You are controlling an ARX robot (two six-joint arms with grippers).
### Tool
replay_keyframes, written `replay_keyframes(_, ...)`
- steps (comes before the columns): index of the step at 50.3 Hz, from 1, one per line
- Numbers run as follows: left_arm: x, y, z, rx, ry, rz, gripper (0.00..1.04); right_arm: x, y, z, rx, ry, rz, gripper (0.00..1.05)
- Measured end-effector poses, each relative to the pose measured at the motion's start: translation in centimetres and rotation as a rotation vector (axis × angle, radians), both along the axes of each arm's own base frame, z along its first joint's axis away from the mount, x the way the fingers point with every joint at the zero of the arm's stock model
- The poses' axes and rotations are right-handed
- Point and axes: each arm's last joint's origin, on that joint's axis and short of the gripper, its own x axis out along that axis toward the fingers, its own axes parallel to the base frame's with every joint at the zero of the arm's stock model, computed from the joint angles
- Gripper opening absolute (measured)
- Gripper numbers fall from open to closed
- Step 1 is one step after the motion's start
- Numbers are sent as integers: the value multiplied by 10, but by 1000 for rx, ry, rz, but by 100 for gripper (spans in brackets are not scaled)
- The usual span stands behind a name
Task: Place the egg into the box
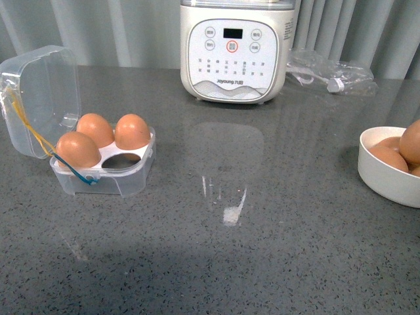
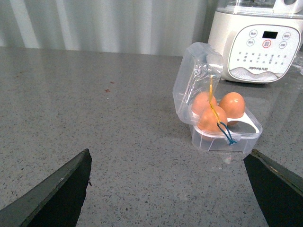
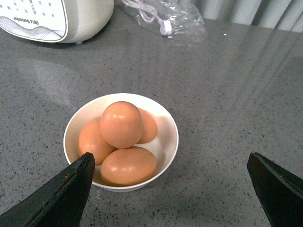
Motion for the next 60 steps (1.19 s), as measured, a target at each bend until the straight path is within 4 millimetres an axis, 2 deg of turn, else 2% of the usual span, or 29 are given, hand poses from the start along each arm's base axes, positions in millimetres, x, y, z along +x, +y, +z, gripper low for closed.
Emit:
replay_keyframes(8, 0, 0, 0, 0, 0, 0, 98, 20, 0, -9, 18, 69, 34, 98)
replay_keyframes(21, 0, 0, 0, 0, 0, 0, 98, 33, 4, -18, 19, 94, 65, 98)
replay_keyframes(60, 0, 0, 0, 0, 0, 0, 98, 71, 23, -21, -11, 91, 91, 98)
